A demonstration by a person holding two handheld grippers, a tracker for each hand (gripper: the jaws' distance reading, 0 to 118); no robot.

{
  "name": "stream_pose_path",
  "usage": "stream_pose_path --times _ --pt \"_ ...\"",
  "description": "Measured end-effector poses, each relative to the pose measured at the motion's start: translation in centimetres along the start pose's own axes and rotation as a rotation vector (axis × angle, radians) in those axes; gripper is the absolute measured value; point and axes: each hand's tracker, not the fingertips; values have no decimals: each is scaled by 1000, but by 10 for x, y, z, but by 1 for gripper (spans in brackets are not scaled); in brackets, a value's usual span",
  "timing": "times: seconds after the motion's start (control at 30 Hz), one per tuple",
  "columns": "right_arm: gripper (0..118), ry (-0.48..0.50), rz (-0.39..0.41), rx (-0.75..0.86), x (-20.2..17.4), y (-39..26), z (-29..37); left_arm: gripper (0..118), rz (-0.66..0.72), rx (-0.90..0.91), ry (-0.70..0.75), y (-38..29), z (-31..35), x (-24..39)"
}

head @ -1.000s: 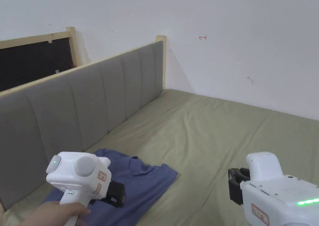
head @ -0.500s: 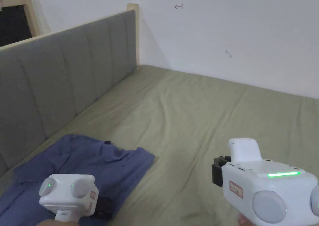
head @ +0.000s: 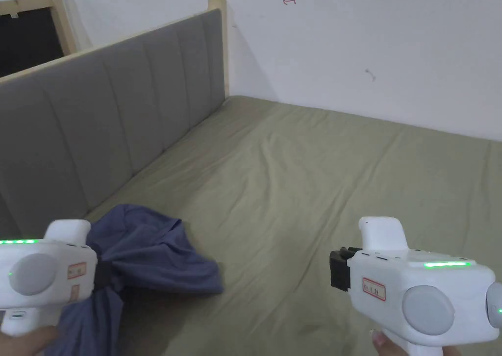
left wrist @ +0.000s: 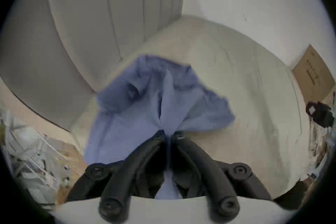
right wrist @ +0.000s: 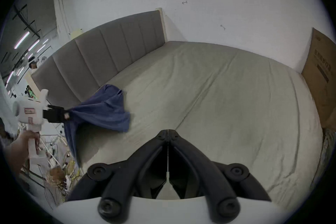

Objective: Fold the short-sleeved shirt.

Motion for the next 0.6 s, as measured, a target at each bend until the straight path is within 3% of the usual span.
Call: stream_pose_path --times 0.03,0.07,0.13,0.27,0.4,0.6 --pt "1 5 -16 13 3 0 7 5 -13 33 5 8 14 -1" --pt "1 8 -28 30 6 0 17 5 99 -126 -125 7 31 6" --pt "1 2 -32 55 11 -1 37 5 145 -53 -188 27 68 17" --pt "1 -35 -22 119 28 -6 87 5 30 103 -315 74 127 69" --pt "1 -85 -44 198 55 -18 148 5 -47 173 -562 100 169 152" --pt "1 -273 -47 291 100 -45 243 5 -102 138 -881 109 194 288"
